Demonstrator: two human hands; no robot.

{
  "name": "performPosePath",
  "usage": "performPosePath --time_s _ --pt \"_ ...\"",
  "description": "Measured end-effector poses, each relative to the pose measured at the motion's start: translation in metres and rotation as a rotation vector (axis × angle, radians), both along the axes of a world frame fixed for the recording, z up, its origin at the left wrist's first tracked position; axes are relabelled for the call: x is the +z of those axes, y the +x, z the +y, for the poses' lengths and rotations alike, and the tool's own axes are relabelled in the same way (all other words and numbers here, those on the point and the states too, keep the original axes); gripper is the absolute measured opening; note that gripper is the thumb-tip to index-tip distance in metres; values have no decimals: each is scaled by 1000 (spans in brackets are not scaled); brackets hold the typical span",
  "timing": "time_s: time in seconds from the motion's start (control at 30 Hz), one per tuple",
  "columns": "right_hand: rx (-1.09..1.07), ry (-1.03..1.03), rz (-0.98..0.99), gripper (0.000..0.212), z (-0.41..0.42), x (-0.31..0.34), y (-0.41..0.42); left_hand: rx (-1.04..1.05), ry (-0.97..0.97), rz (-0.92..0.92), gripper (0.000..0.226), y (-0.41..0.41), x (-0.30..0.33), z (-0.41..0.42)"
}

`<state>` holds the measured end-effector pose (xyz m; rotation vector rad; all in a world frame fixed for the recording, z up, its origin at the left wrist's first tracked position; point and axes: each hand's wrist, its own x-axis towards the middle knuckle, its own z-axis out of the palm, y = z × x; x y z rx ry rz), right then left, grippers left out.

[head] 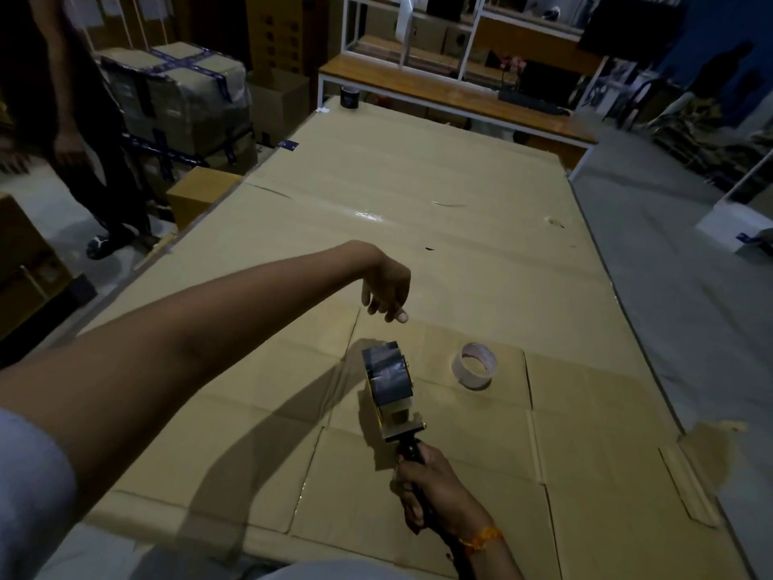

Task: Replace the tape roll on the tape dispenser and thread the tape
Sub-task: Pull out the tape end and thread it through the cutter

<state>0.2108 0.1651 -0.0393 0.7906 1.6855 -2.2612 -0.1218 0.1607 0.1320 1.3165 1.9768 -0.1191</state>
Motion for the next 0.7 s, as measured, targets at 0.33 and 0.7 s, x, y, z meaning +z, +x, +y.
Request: performPosePath --time_s 0.33,0.7 --pt "-38 -69 24 11 1 -1 -1 408 425 -97 35 24 -46 -78" --pt "-35 13 9 5 -3 -2 -6 1050 386 -525 44 78 -57 -108"
